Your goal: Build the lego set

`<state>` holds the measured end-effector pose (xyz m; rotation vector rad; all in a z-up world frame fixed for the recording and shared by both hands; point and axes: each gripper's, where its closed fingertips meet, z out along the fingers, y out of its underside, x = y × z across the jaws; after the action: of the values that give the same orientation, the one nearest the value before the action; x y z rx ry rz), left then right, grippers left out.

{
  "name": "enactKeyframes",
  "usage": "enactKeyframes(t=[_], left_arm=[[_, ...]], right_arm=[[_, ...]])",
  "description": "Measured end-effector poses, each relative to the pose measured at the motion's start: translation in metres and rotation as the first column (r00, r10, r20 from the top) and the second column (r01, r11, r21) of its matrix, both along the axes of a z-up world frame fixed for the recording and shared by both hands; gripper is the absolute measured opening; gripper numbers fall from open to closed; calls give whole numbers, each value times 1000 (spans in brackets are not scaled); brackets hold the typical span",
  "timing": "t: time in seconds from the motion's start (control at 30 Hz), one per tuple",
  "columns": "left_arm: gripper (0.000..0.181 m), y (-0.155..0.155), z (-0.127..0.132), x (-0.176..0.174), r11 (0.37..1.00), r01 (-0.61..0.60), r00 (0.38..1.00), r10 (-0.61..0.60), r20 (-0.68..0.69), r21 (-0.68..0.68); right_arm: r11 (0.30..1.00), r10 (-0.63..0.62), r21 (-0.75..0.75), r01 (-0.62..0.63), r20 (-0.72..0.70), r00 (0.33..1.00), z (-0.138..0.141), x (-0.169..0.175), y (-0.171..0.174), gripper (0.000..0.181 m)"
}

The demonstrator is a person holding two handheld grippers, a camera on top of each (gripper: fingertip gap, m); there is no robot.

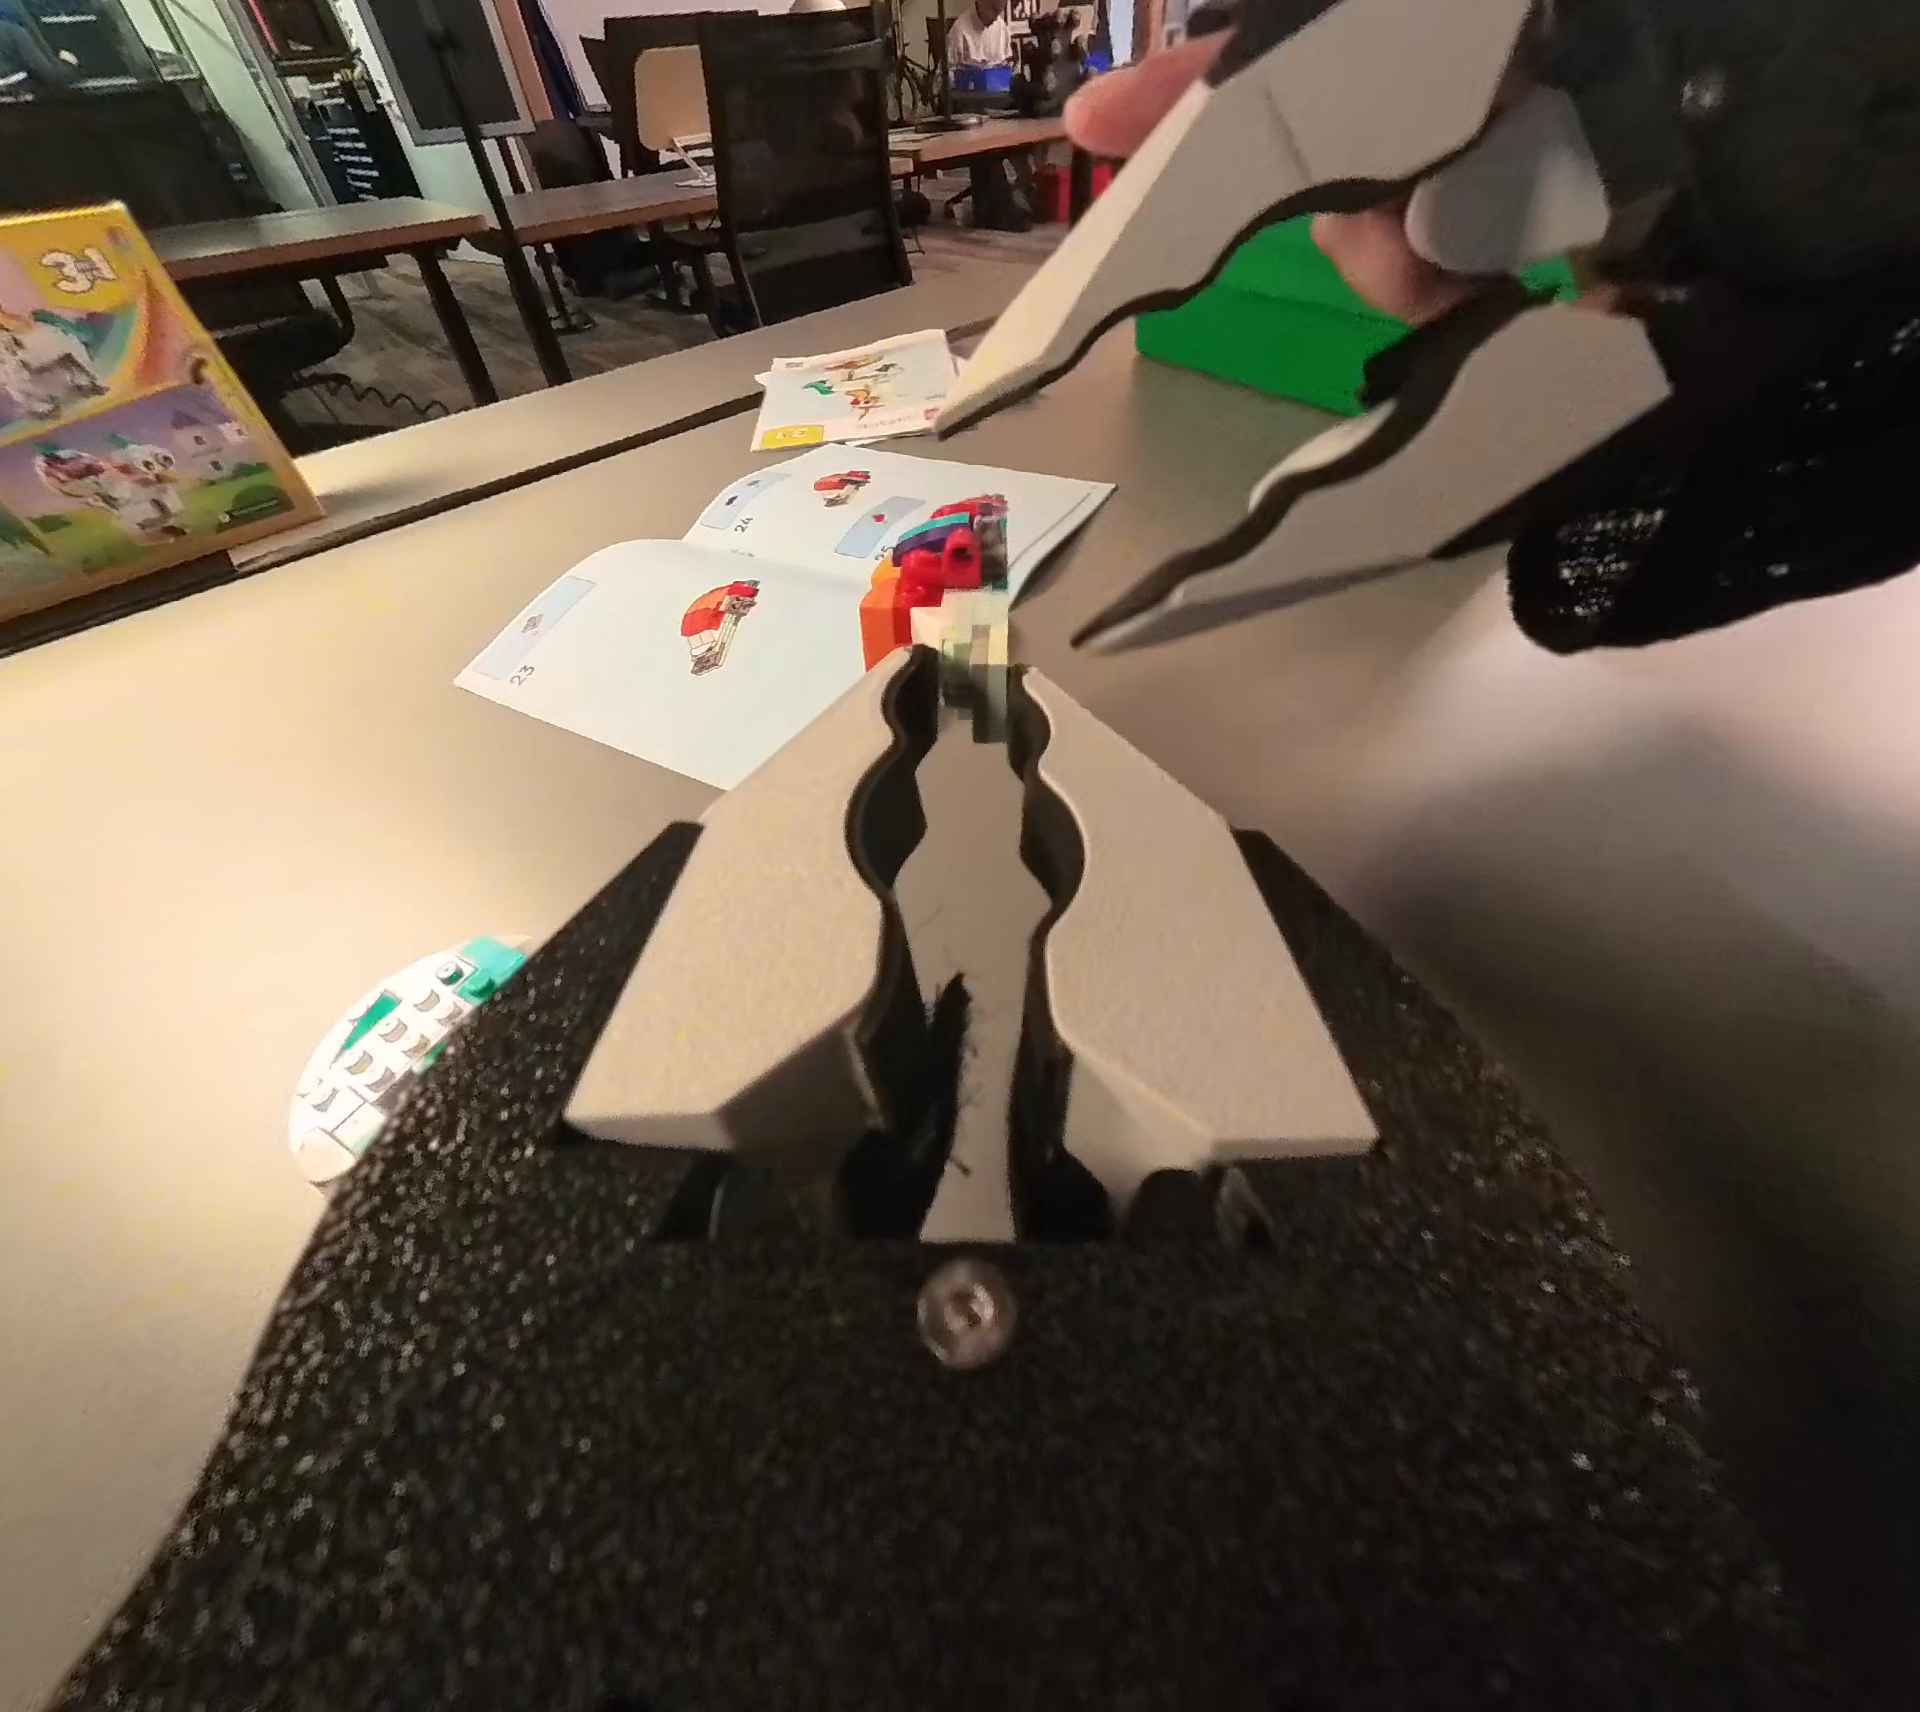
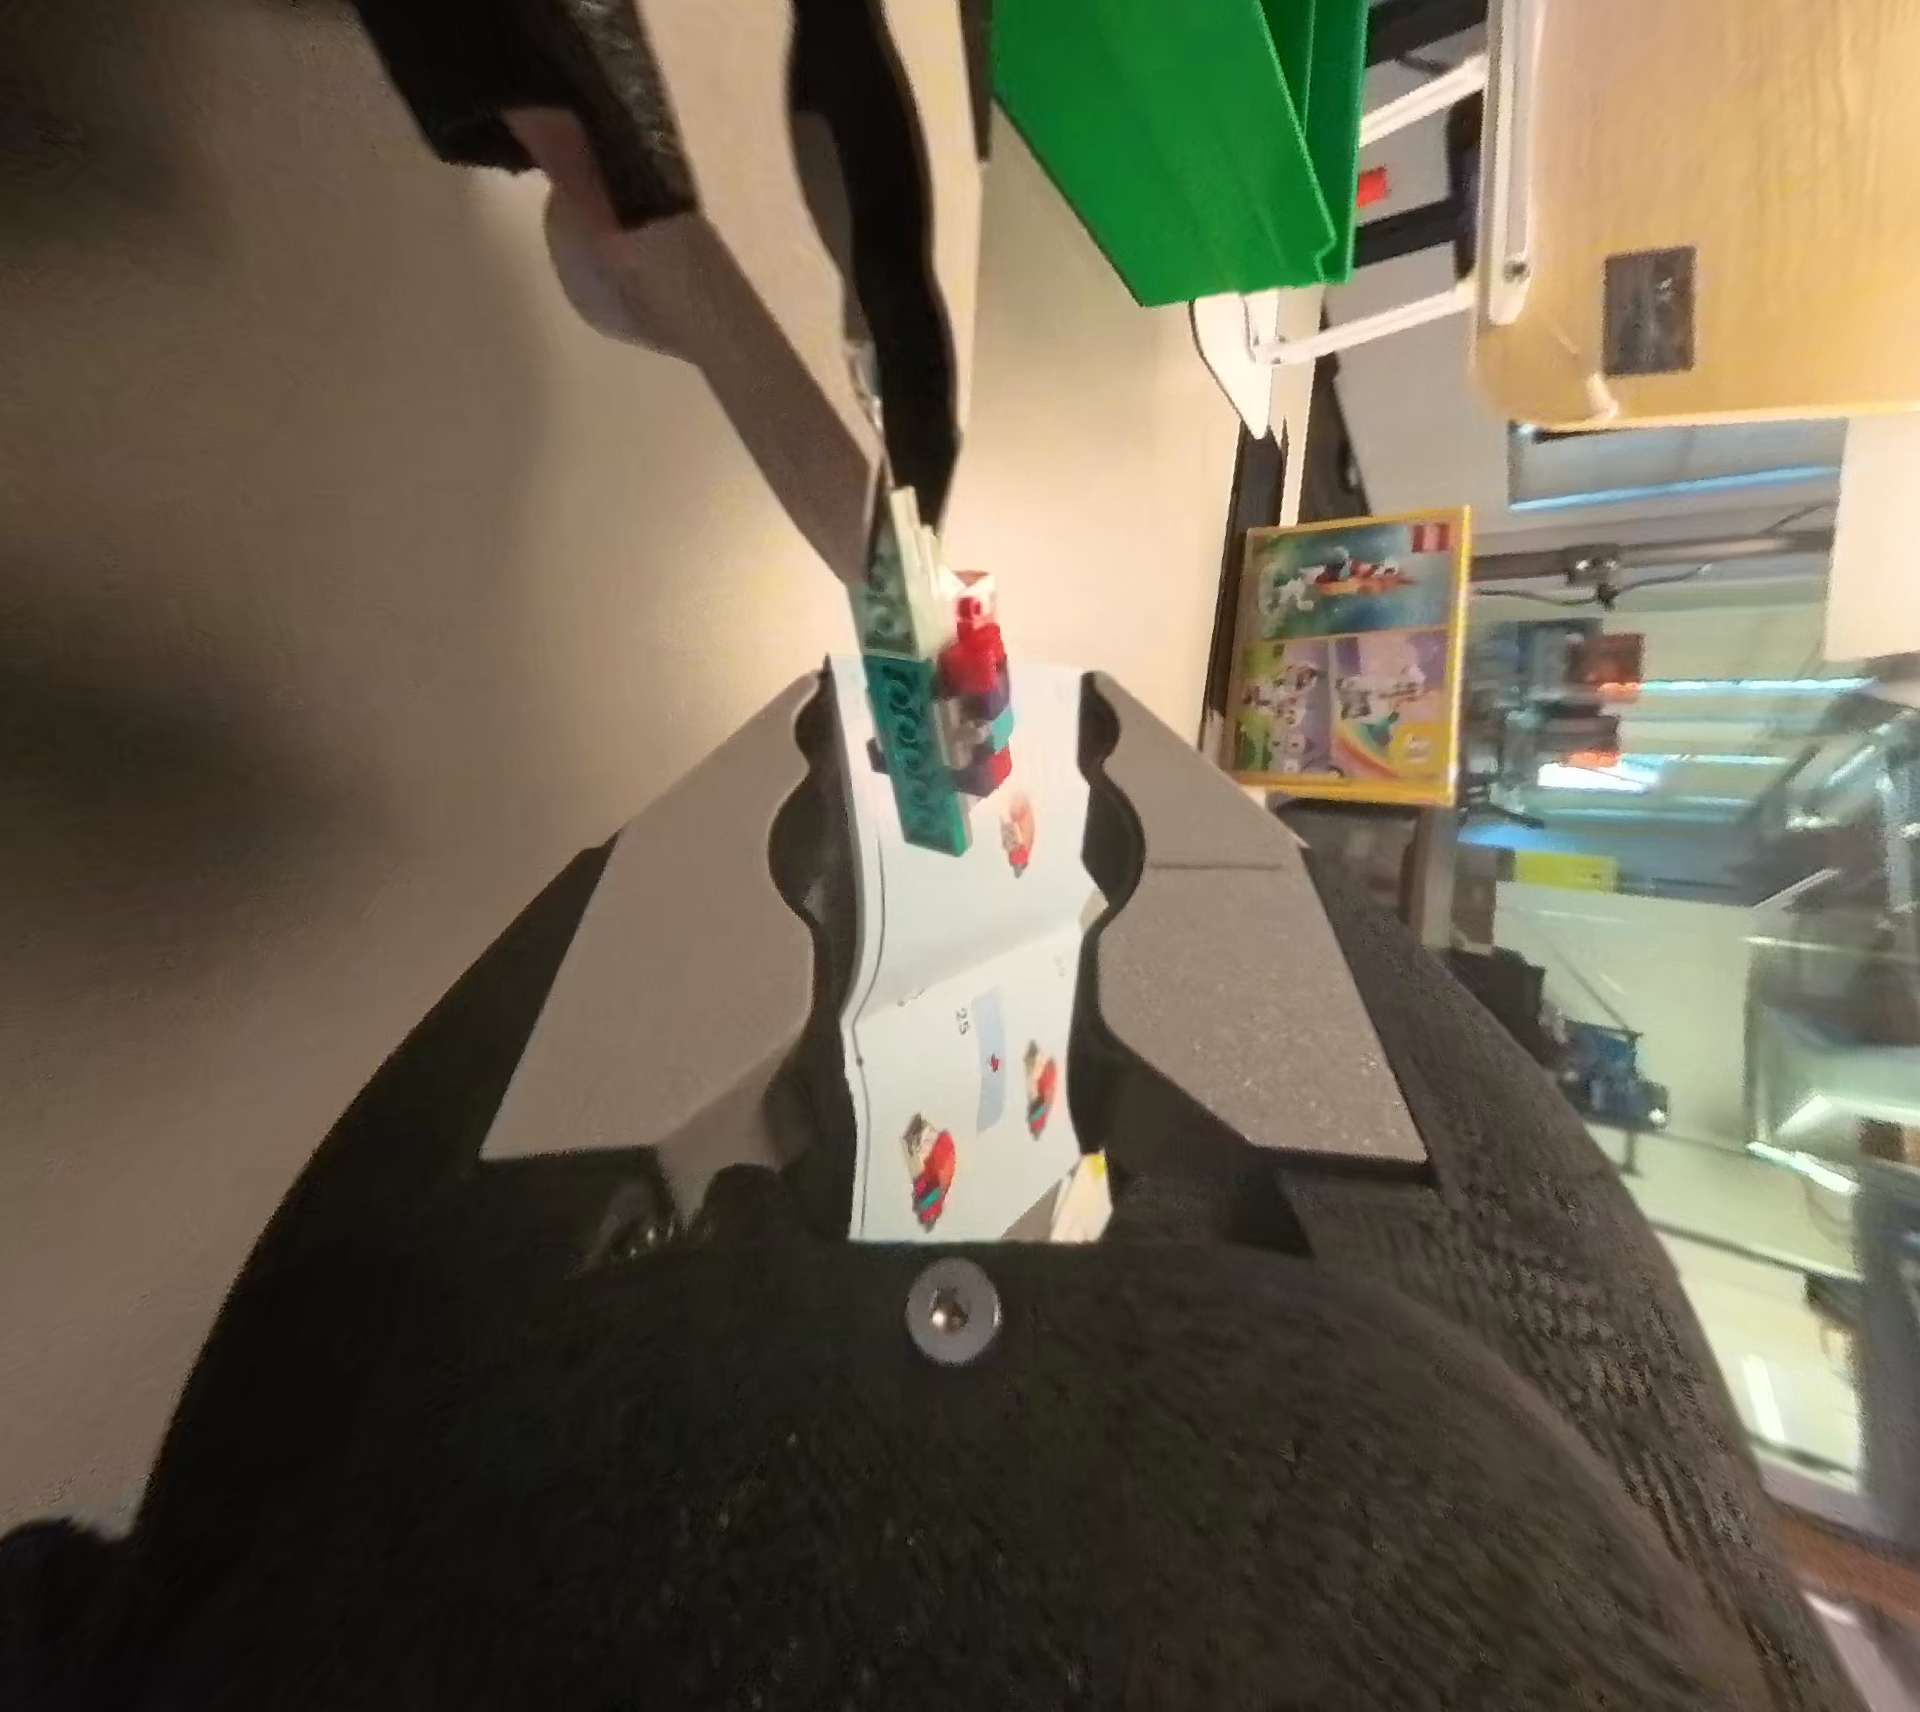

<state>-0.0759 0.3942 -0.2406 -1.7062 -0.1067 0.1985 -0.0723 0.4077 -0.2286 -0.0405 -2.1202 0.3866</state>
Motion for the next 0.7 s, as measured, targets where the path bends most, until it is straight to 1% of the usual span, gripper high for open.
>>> enactKeyframes(t=[0.03,0.1,0.2,0.3,0.4,0.47,0.7], left_arm=[[10,0,1,-1,1000,0,1000,0,9,6],[10,-1,1,-1,1000,2,1000,-3,19,12],[10,0,1,0,1000,10,999,-10,32,15],[10,0,1,1,1000,17,999,-17,40,16],[10,1,2,3,999,29,999,-30,45,21],[10,1,2,5,999,38,999,-38,36,22],[10,2,-2,11,998,51,997,-52,-50,-21]], right_arm=[[1000,17,18,-16,-19,1000,-2,0,-2,52],[997,49,66,-45,-58,997,-7,-1,-5,56],[988,65,144,-47,-124,990,-11,-6,-3,55],[983,55,185,-22,-174,983,-12,-11,1,48],[978,56,210,-12,-203,977,-13,-14,2,37],[972,61,233,-13,-202,977,-15,-14,3,31],[975,60,222,-26,-148,987,-20,-8,3,32]])
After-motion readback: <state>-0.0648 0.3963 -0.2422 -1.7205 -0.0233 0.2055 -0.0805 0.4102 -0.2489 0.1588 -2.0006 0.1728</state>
